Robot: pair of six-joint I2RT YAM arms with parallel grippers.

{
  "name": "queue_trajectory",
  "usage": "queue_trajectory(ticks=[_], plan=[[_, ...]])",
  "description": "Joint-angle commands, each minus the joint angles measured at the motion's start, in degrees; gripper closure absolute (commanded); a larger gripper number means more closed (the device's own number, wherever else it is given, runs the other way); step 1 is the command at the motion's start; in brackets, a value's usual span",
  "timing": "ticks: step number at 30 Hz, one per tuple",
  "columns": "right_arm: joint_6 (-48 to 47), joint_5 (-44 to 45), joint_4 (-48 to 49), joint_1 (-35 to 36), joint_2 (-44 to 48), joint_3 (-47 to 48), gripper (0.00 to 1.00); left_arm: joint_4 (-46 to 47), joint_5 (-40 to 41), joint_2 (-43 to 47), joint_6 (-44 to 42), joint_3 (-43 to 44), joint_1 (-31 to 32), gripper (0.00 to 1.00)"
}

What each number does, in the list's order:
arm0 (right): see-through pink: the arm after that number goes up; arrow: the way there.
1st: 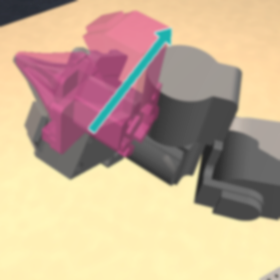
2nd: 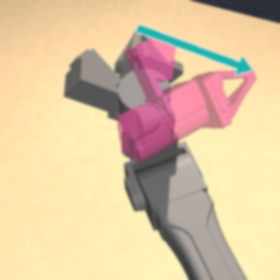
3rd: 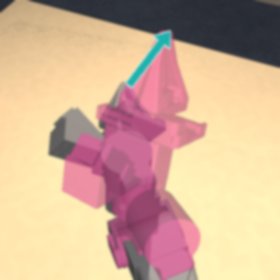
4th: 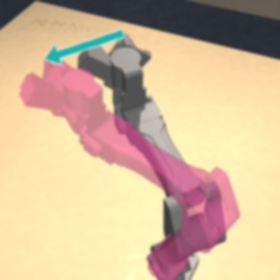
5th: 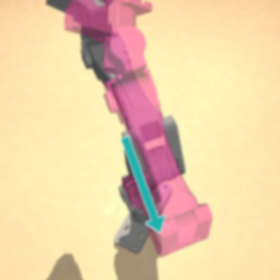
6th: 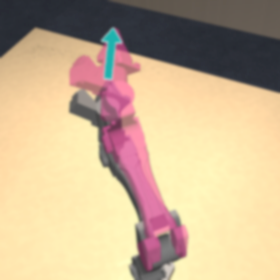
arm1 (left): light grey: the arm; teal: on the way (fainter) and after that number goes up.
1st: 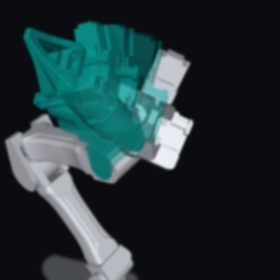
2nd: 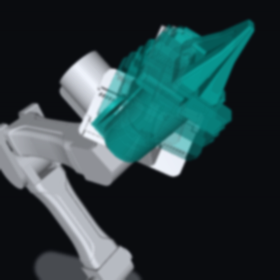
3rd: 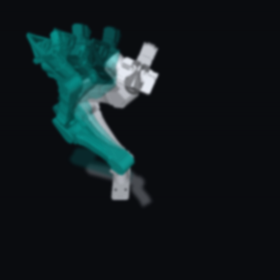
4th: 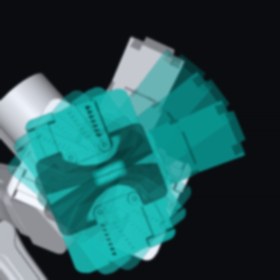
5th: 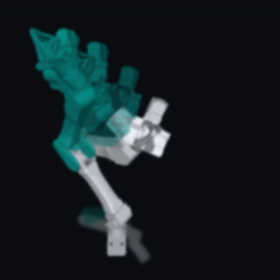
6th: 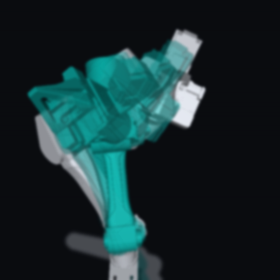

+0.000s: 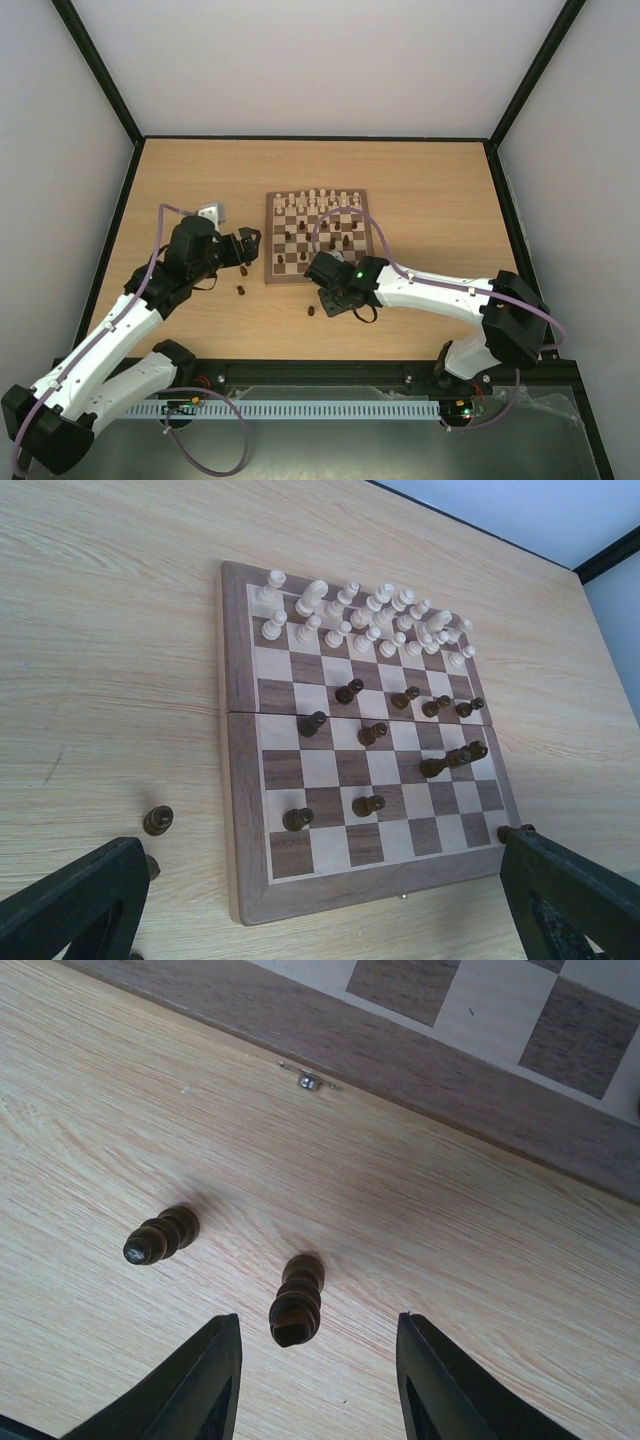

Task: Set up the chess pieces on the board
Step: Pick up the chess piece at the center of the board.

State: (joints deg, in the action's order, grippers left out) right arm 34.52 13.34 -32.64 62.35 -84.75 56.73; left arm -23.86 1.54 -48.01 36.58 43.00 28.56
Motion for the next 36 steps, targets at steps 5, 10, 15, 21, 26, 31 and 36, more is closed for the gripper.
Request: queue_trajectory(ticks=[5, 10, 15, 21, 26, 31, 36], plan=[[-1.29, -3.23, 0.34, 0.39, -1.10, -0.29, 0.59, 1.53, 0.36, -1.30, -0.76, 0.15, -0.43, 0.01], [-1.26, -3.49, 0.74, 0.41, -1.73, -1.36, 0.60, 2.24, 0.06, -1.45, -0.29, -0.67, -0.43, 0.01], [-1.19, -3.16, 0.74, 0.41, -2.53, -2.11, 0.60, 2.00, 0.29, -1.36, -0.23, -0.78, -0.43, 0.01], [-1.39, -3.80, 1.66, 0.41, -3.85, -2.68, 0.63, 1.80, 0.39, -0.65, 0.18, -1.31, -0.43, 0.01], [-1.48, -3.85, 2.34, 0.41, -4.73, -2.48, 0.67, 1.56, 0.48, -0.22, 0.13, -1.28, -0.43, 0.01], [-1.50, -2.93, 2.65, 0.41, -6.34, -1.98, 0.71, 1.44, 0.57, -0.02, -0.01, -1.50, -0.44, 0.01], [-1.26, -1.75, 2.12, 0.41, -6.50, -1.64, 0.80, 1.54, 0.51, 0.05, 0.13, -1.63, -0.43, 0.01]])
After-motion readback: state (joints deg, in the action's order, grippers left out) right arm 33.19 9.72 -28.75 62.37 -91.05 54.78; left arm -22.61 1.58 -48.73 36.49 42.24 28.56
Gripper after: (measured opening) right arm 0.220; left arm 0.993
